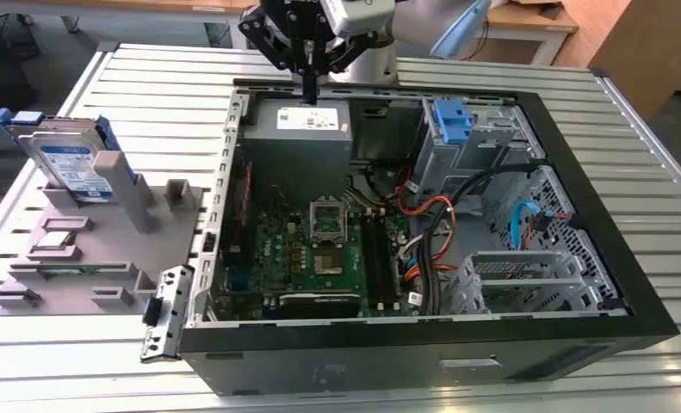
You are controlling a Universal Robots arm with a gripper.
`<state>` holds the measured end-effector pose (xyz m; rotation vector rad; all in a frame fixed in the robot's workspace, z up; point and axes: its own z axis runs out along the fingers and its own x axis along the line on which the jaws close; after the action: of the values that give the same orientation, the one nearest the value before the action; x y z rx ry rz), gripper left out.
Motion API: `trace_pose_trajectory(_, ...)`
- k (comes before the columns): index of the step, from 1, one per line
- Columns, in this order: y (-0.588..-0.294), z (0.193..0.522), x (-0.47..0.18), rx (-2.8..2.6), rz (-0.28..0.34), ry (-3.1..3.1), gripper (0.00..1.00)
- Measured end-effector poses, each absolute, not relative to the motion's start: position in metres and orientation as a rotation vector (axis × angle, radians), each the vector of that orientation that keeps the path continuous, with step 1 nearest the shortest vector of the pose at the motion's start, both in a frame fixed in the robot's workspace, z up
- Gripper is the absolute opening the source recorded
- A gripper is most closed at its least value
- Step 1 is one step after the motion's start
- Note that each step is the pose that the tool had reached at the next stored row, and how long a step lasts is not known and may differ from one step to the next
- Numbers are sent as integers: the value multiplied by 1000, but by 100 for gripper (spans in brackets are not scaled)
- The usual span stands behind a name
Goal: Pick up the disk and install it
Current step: 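Reach for the disk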
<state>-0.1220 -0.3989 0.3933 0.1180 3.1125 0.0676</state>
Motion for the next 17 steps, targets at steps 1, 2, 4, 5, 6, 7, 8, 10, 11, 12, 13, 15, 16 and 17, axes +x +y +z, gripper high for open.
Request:
trace_pose_trajectory(1,-399,393,-122,118,68,3112,11)
trace_pose_trajectory(2,-399,393,-122,118,68,3112,11)
trace_pose_trajectory(4,-399,393,-122,118,68,3112,11)
trace_pose_trajectory(5,-399,393,-122,118,68,3113,11)
trace_pose_trajectory(6,-399,393,-122,118,68,3112,11)
trace_pose_trajectory(7,-399,393,-122,118,68,3112,11)
trace_pose_trajectory(8,-399,393,-122,118,68,3113,11)
trace_pose_trajectory(10,-399,393,-123,118,68,3112,11)
trace_pose_trajectory(11,-399,393,-124,118,68,3112,11)
trace_pose_trajectory(12,-399,393,-124,118,68,3112,11)
trace_pose_trajectory(13,-399,393,-125,118,68,3112,11)
trace_pose_trajectory(15,-399,393,-127,118,68,3113,11)
trace_pose_trajectory(16,-399,393,-128,118,68,3113,11)
trace_pose_trajectory(17,-399,393,-129,118,68,3113,11)
